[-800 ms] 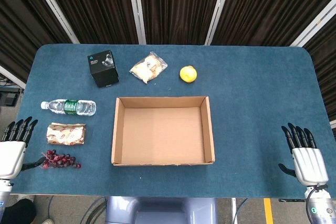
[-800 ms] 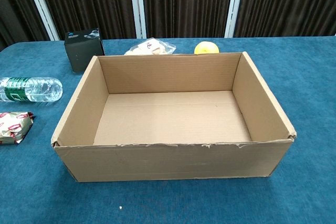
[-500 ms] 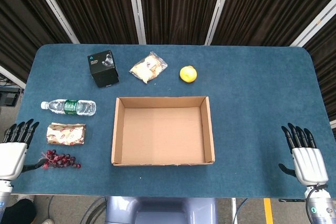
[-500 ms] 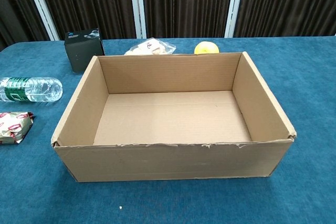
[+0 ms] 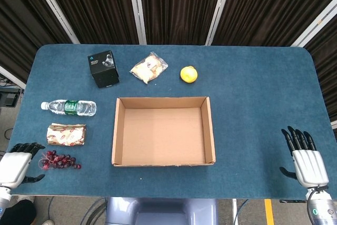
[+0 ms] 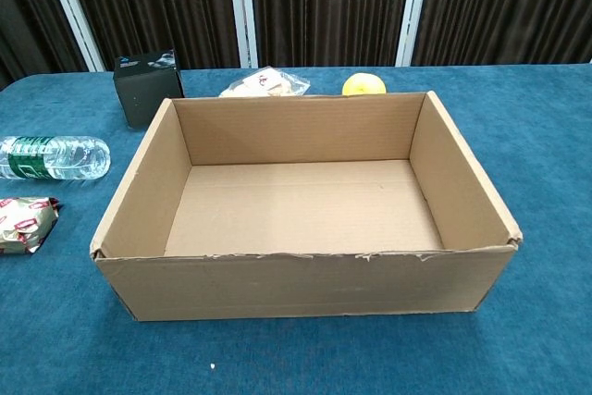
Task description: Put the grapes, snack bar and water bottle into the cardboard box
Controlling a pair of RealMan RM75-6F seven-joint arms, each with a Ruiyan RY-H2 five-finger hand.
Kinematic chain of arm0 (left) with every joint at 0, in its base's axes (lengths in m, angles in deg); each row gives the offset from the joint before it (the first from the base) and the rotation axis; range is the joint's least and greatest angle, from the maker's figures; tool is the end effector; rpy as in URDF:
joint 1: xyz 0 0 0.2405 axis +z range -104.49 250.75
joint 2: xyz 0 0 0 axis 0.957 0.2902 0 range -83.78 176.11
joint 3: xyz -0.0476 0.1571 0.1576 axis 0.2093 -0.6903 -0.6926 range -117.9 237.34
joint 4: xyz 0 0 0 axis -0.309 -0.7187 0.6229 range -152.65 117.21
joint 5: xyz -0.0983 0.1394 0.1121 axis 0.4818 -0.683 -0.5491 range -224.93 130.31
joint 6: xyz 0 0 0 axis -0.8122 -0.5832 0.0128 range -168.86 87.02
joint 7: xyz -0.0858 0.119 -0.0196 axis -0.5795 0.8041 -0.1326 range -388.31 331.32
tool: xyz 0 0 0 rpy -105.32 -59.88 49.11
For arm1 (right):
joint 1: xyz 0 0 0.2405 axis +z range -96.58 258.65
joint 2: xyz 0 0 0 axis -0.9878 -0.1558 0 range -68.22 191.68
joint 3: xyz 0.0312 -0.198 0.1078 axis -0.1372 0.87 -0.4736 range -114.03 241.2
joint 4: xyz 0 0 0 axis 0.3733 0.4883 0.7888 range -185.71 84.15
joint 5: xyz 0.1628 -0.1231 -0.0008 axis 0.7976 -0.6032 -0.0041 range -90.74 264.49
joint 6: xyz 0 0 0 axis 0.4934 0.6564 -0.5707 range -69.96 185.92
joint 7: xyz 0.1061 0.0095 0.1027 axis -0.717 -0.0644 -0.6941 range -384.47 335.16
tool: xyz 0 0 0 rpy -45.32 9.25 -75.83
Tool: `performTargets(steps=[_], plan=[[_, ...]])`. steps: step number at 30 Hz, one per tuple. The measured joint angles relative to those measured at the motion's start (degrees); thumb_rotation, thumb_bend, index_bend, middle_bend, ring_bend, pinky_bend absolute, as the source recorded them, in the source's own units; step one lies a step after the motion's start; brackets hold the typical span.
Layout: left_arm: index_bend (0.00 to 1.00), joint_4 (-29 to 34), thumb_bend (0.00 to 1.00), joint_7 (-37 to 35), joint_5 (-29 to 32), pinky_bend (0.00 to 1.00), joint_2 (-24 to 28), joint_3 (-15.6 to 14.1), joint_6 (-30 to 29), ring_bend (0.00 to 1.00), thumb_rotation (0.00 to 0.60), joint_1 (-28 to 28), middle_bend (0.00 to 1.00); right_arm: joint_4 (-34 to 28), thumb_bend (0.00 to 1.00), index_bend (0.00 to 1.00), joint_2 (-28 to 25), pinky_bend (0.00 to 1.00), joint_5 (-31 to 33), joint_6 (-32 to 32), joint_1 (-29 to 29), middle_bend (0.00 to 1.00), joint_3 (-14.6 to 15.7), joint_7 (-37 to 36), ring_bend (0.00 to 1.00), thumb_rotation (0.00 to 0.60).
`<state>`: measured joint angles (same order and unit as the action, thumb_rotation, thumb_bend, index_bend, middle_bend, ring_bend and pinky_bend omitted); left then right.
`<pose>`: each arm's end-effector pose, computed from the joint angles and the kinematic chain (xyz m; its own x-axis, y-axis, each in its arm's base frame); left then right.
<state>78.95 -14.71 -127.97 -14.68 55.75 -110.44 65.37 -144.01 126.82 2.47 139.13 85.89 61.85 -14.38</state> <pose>-0.3028 0.1611 0.1158 0.5549 0.3656 0.7473 0.8120 -0.0424 -0.5822 -0.2876 -0.1773 0.1349 0.5224 -0.0944 0.8475 -0.8512 0.0003 0.5248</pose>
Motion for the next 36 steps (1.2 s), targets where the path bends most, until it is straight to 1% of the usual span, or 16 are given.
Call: performTargets(steps=[4,8,11,13,14,16,17,19,20,22,25,27,31,36], plan=[[0.23,-2.3,0.08,0.7,0.8,0.19,-1.7,-0.4,4.1,0.20,0.562,-1.5,0.20,0.3,0.00,0.00,0.0,0.00,0.2,-0.1,-0.1,0.00,0.1,-0.4,0.00,0.600],[0.23,-5.5,0.09,2.1,1.7,0.19,-4.5,-0.1,7.0,0.20,0.562,-3.5,0.20,0.3,0.00,0.00,-0.2,0.00,0.4,-0.3,-0.2,0.00,-0.1,-0.6,0.00,0.600],[0.25,-7.4,0.13,2.4,2.5,0.19,-6.1,0.5,9.2,0.21,0.562,-5.0,0.21,-0.3,0.00,0.00,-0.2,0.00,1.6,-1.6,0.8,0.00,-0.7,0.1,0.00,0.600],[0.29,-8.5,0.18,2.6,2.8,0.21,-7.0,0.8,10.1,0.24,0.560,-5.7,0.26,-0.6,0.00,0.00,-0.2,0.00,2.4,-2.3,1.1,0.00,-0.9,0.4,0.00,0.600],[0.34,-9.4,0.22,2.7,2.8,0.24,-7.8,1.0,10.5,0.27,0.570,-6.2,0.31,-0.8,0.00,0.00,-0.3,0.00,2.6,-2.5,1.2,0.00,-1.0,0.5,0.00,0.600],[0.41,-10.9,0.27,3.0,2.7,0.31,-9.1,1.3,10.7,0.33,0.593,-6.7,0.38,-1.3,0.00,0.00,-0.6,0.00,3.1,-3.2,1.4,0.00,-1.1,0.7,0.00,0.600],[0.41,-11.9,0.28,3.1,2.5,0.35,-10.1,1.4,10.5,0.35,0.599,-6.9,0.40,-1.6,0.00,0.00,-0.8,0.00,3.3,-3.4,1.5,0.00,-1.1,0.7,0.00,0.600],[0.45,-13.3,0.31,3.2,2.1,0.45,-11.6,1.6,9.9,0.40,0.600,-7.1,0.43,-1.9,0.00,0.00,-1.0,0.00,3.5,-3.4,1.5,0.00,-1.1,0.8,0.00,0.600],[0.48,-14.4,0.33,3.3,1.8,0.47,-12.6,1.7,9.4,0.41,0.600,-7.1,0.44,-2.0,0.00,0.00,-1.1,0.00,3.5,-3.4,1.5,0.00,-1.1,0.8,0.00,0.600],[0.57,-16.0,0.37,3.7,1.4,0.51,-14.0,1.9,8.5,0.46,0.600,-7.1,0.51,-1.9,0.00,0.00,-1.2,0.00,3.6,-3.4,1.4,0.00,-1.1,0.5,0.00,0.600],[0.72,-18.1,0.46,3.7,0.9,0.60,-15.8,2.3,6.9,0.56,0.600,-7.1,0.63,-1.6,0.00,0.00,-1.4,0.00,3.2,-2.7,1.0,0.00,-0.9,-0.6,0.00,0.600],[0.77,-18.8,0.50,3.2,0.1,0.63,-16.2,2.4,5.5,0.60,0.600,-7.0,0.67,-1.7,0.00,0.00,-1.7,0.00,2.8,-2.4,0.8,0.00,-0.7,-1.3,0.00,0.600],[0.81,-19.2,0.55,1.8,-1.8,0.65,-16.3,2.7,1.2,0.62,0.600,-6.2,0.70,-1.6,0.00,0.00,-1.9,0.00,2.1,-1.6,0.3,0.00,-0.3,-1.9,0.00,0.600],[0.83,-17.5,0.57,-2.9,-5.3,0.65,-14.5,3.6,-8.0,0.63,0.600,-4.4,0.72,-2.0,0.00,0.00,-2.3,0.00,1.4,-1.6,0.3,0.00,-0.1,-2.8,0.00,0.600]])
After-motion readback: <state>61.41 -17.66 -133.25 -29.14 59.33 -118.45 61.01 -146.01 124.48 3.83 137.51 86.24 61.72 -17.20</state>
